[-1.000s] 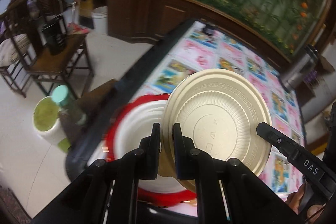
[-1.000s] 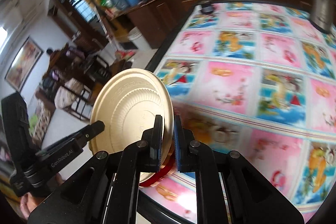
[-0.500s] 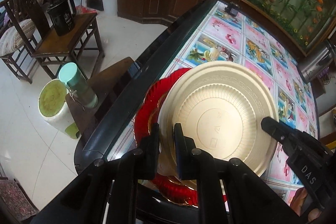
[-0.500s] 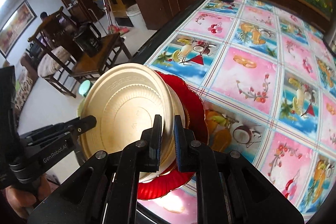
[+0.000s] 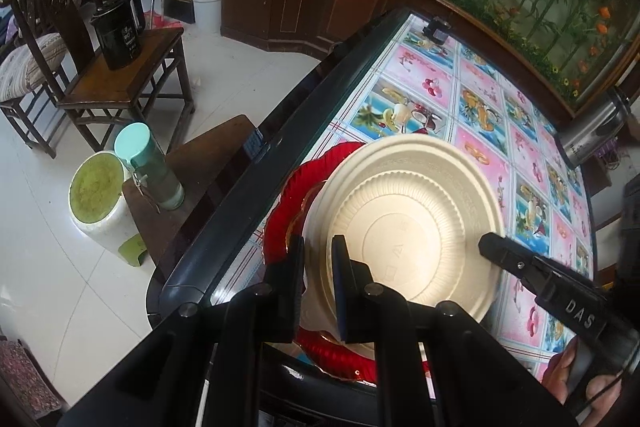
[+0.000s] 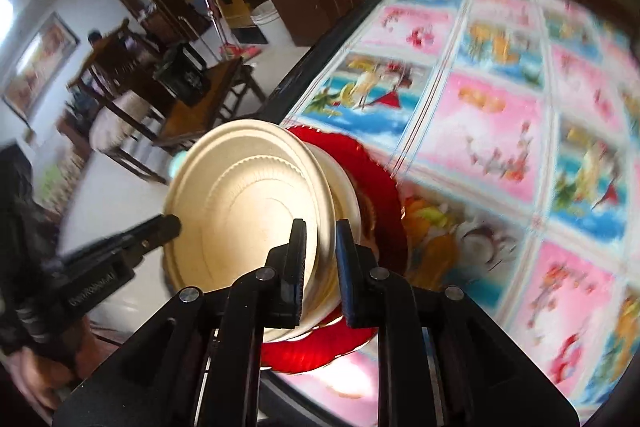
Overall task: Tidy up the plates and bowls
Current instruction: 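Lower the beige bowl onto the white bowl with both grippers, then open both grippers and withdraw them from the beige bowl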
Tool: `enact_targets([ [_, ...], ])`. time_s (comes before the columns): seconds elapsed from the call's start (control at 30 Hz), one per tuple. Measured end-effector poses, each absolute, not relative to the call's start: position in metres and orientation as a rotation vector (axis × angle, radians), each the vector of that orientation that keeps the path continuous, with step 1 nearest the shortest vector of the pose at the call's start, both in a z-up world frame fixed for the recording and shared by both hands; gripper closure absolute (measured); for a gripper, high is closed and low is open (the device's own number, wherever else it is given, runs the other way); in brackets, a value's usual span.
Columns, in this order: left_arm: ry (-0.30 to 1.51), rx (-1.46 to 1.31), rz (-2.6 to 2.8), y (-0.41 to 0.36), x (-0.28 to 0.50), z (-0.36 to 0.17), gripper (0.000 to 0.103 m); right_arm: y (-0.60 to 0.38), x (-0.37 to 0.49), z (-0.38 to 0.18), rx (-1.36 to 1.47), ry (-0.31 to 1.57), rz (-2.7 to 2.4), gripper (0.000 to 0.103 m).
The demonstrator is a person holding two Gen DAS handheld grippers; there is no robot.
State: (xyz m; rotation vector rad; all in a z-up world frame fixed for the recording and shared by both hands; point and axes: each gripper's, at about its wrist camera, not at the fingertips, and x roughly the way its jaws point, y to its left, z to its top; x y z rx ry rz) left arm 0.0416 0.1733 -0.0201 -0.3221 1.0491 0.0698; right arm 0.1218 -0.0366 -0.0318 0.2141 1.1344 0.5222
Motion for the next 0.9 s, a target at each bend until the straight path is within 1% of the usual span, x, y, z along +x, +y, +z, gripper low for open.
enact_targets([
  [0.1,1.043,-0.337,0.054,0.176,0.041,-0.014,0.091,-0.049,0.129,-0.04,0.355,1.201,0.559,0.087],
  [0.23,1.052,-0.339,0.042,0.176,0.043,-0.01,0.091,-0.056,0.131,-0.043,0.449,1.25,0.588,0.087],
  [0.43,1.093,-0.361,0.031,0.177,0.046,-0.02,0.091,-0.055,0.135,-0.046,0.444,1.271,0.569,0.087],
  [0.5,1.114,-0.373,0.024,0.177,0.046,-0.025,0.091,-0.056,0.138,-0.054,0.47,1.322,0.587,0.087],
  [0.6,1.098,-0.371,0.032,0.179,0.043,-0.021,0.091,-0.058,0.14,-0.057,0.479,1.343,0.597,0.087],
  [0.67,1.073,-0.359,0.052,0.18,0.04,-0.014,0.09,-0.063,0.14,-0.051,0.467,1.314,0.584,0.085],
  [0.7,1.057,-0.351,0.061,0.181,0.038,-0.01,0.09,-0.067,0.14,-0.048,0.466,1.3,0.591,0.08],
  [0.73,1.043,-0.343,0.072,0.183,0.036,-0.007,0.09,-0.071,0.14,-0.045,0.468,1.288,0.6,0.073],
  [0.77,1.026,-0.337,0.085,0.184,0.033,-0.002,0.09,-0.077,0.14,-0.043,0.477,1.275,0.608,0.071],
  [0.8,1.002,-0.332,0.099,0.184,0.029,0.002,0.09,-0.082,0.139,-0.042,0.488,1.262,0.615,0.069],
  [0.9,0.932,-0.291,0.134,0.179,0.019,0.013,0.09,-0.105,0.136,-0.04,0.51,1.199,0.618,0.069],
])
